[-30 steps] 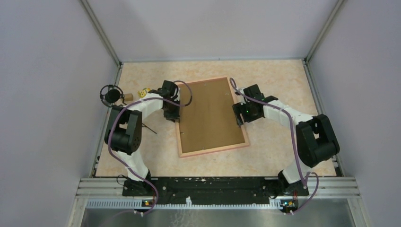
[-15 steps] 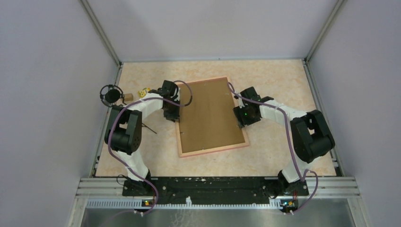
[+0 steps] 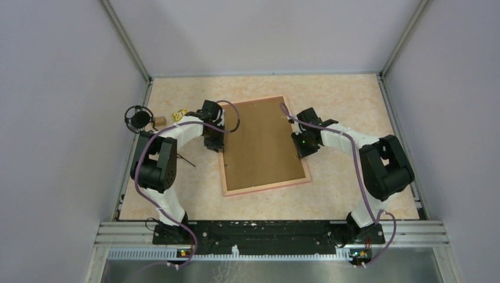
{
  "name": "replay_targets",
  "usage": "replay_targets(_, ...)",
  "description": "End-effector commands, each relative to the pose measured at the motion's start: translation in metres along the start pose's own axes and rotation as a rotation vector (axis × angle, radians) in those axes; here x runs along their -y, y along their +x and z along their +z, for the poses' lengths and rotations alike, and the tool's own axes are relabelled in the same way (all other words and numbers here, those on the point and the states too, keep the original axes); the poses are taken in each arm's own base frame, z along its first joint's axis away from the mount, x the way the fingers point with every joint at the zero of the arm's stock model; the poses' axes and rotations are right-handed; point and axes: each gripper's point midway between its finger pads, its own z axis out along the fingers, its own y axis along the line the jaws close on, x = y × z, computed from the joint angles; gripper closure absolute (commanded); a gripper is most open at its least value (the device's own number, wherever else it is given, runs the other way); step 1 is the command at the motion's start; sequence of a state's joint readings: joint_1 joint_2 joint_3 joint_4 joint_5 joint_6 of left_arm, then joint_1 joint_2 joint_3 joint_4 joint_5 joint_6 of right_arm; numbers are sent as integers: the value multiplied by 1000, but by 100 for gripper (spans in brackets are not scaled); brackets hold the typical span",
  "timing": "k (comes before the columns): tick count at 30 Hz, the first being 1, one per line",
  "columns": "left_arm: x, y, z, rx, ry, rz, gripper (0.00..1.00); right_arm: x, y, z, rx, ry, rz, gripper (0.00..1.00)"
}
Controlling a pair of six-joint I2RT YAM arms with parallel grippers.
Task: Put the photo into the frame
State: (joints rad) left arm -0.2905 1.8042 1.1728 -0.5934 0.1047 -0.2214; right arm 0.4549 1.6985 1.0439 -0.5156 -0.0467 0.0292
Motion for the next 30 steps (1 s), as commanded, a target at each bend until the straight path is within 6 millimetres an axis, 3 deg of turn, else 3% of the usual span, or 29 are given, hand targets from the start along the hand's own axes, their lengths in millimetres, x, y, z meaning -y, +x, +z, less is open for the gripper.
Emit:
replay_targets(1,-8,31,16,-107,-31,87,86,10,-22,1,65,51,-12,82)
replay_targets(4,-8,31,15,-106,-29,87,87,6,-24,-3,81,32,-14,87)
replay_targets(8,-7,31,15,-107,-23,89,88,3,-28,-15,114,16,-13,84)
replay_targets(14,-4,32,13,-105,-8,96,89,6,-52,-42,256,44,24,37)
replay_targets(18,-1,34,12,-108,12,101,91,36,-86,-52,362,212,228,20)
replay_targets(21,3,34,11,-103,15,112,92,40,-104,-42,359,223,306,19)
replay_targets(30,13,36,12,-109,41,135,92,54,-147,10,365,275,216,21)
